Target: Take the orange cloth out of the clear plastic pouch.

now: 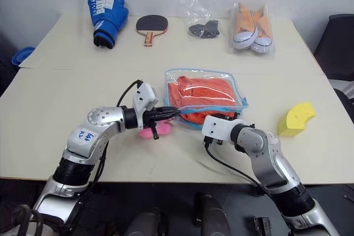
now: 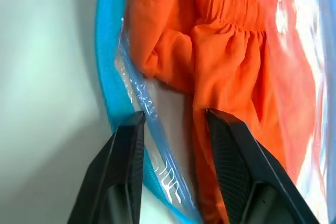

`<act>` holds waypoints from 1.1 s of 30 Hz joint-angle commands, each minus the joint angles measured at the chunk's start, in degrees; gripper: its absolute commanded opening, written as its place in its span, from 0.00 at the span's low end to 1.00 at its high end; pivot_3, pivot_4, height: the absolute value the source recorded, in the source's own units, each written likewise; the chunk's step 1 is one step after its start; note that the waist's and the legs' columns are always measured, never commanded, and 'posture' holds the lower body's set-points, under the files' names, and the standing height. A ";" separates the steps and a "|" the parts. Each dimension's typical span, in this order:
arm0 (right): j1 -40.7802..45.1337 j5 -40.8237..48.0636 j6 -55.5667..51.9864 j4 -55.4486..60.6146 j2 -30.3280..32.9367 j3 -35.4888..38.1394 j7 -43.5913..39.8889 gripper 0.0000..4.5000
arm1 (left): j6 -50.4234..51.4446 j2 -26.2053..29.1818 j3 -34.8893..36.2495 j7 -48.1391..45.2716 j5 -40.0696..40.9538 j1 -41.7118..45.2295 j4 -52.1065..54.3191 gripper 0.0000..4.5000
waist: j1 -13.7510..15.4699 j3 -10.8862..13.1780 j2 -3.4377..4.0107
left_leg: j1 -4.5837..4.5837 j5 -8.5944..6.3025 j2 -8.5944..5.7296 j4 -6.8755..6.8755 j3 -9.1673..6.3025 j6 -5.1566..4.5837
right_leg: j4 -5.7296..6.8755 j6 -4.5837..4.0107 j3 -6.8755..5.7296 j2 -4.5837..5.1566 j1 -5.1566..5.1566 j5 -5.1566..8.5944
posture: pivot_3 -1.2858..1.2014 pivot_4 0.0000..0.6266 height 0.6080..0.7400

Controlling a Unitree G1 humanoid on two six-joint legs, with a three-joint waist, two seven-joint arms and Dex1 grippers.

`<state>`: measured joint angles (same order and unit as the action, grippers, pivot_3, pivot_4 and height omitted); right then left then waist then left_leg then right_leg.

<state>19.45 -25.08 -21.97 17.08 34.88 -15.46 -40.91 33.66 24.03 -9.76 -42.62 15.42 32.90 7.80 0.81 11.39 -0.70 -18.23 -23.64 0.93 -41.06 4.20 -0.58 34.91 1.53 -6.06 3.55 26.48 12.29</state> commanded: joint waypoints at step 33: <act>14.89 -5.50 11.46 -28.33 -5.46 -6.52 10.25 0.42 | -0.39 -0.25 0.74 0.23 0.38 0.98 0.96 0.00 | -1.02 0.00 0.00 | 0.01 0.04 0.02 -0.01 -0.03 0.06 | 0.03 -0.02 -0.03 0.05 0.00 0.01 | 0.52 0.24 1.00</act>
<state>35.04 -29.78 -10.61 -7.77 30.00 -20.85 -31.14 33.83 24.03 -9.67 -42.39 15.42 33.10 7.75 -0.21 11.39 -0.70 -18.21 -23.60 0.94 -41.06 4.17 -0.51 34.95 1.51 -6.08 3.62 26.47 12.30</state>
